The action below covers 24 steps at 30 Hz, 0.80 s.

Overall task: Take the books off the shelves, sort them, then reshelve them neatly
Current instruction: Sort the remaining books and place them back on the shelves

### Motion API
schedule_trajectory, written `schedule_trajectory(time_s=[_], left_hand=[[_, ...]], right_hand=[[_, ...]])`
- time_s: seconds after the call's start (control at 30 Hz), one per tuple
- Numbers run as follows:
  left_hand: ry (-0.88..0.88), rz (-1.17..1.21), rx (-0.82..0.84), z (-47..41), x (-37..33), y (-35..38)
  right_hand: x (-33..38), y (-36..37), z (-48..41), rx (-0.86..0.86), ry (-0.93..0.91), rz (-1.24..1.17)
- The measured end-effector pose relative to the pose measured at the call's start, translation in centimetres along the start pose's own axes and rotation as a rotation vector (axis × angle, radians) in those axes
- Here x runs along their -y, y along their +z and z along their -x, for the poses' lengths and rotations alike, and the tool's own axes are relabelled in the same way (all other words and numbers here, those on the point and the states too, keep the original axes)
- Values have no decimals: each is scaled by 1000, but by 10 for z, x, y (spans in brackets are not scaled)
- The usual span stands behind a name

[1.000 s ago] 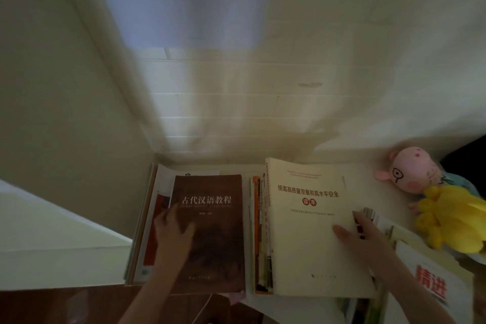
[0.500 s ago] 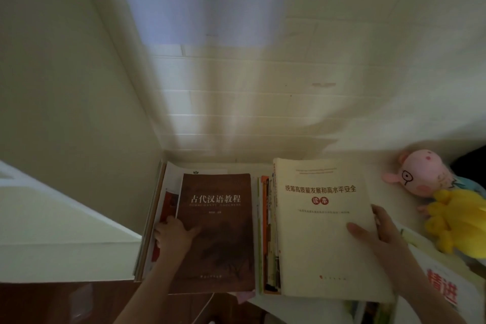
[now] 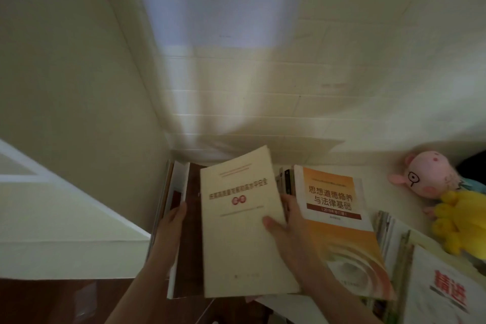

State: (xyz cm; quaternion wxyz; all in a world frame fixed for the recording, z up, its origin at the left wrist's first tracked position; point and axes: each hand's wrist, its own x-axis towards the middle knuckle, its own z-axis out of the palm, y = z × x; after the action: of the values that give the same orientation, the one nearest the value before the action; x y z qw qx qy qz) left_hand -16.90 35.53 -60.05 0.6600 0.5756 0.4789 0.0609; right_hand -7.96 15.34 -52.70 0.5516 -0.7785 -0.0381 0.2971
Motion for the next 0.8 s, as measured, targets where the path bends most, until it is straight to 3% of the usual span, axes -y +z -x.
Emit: schedule_trajectory(time_s=[0.27, 0.47, 0.63, 0.7, 0.8], left_hand=[[-15, -67, 47, -3, 12, 0], [5, -125, 3, -15, 29, -2], [113, -117, -28, 3, 21, -6], [141, -75, -18, 18, 10, -16], [199, 3, 73, 45, -19, -36]], right_hand=[[-47, 52, -39, 15, 298, -52], [-56, 63, -42, 30, 247, -19], [-61, 61, -41, 41, 180, 207], [-62, 59, -43, 83, 177, 172], [-58, 57, -47, 184, 163, -78]])
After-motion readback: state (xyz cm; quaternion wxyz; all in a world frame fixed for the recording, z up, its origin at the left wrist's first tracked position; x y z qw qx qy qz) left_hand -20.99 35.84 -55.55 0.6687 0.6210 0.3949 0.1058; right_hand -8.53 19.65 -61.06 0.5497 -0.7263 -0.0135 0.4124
